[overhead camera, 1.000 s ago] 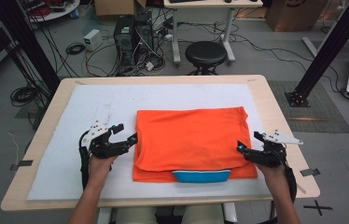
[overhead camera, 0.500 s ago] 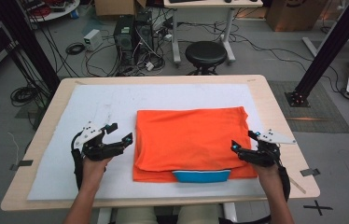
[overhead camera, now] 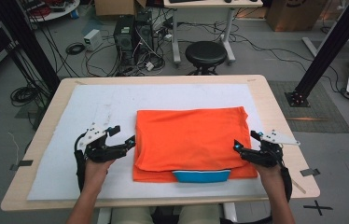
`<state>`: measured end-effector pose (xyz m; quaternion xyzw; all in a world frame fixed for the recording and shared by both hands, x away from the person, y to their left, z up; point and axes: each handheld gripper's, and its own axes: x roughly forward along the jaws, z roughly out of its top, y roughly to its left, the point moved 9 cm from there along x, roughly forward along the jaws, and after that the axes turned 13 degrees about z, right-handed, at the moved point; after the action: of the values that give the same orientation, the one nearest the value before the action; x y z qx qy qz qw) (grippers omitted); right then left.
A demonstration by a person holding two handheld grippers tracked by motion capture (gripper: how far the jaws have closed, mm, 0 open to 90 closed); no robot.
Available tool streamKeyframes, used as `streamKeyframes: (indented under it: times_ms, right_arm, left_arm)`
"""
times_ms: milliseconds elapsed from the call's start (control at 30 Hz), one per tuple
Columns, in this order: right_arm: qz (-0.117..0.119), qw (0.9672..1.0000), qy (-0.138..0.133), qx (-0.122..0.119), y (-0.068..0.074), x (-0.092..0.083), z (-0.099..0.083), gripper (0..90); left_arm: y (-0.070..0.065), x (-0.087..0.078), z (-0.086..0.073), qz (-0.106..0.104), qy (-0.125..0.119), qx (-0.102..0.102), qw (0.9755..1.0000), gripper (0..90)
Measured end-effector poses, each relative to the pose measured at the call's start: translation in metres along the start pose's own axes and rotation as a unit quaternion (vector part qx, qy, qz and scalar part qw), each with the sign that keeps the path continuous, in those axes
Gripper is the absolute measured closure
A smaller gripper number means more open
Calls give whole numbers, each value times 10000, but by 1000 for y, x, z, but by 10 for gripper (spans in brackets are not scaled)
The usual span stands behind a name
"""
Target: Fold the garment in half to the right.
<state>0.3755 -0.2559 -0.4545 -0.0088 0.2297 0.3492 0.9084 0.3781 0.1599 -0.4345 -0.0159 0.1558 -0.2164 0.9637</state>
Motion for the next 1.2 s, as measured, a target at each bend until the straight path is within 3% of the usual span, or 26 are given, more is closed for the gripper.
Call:
streamKeyframes:
  times_ms: [400, 533, 700, 833, 1033, 1200]
  right_arm:
    - [41, 10000, 43, -37, 1, 6, 0, 207]
    - [82, 9999, 97, -99, 4, 9, -1, 207]
    - [86, 9999, 115, -92, 6, 9, 0, 207]
    - [106, 9998, 133, -113, 8, 11, 0, 208]
    - [154, 9996, 172, -166, 13, 14, 1, 208]
    - [198, 9995, 166, -168, 14, 16, 2, 208]
  left_arm:
    - [-15, -7, -26, 96, 644, -129, 9978, 212]
    - [-19, -4, -38, 200, 958, -187, 9950, 215]
    - [-24, -2, -54, 393, 1413, -259, 9889, 270]
    - [-30, -3, -63, 471, 1569, -266, 9861, 317]
    - [-36, -2, -78, 664, 1847, -96, 9805, 445]
    - [-41, -1, -80, 758, 1813, 200, 9803, 528]
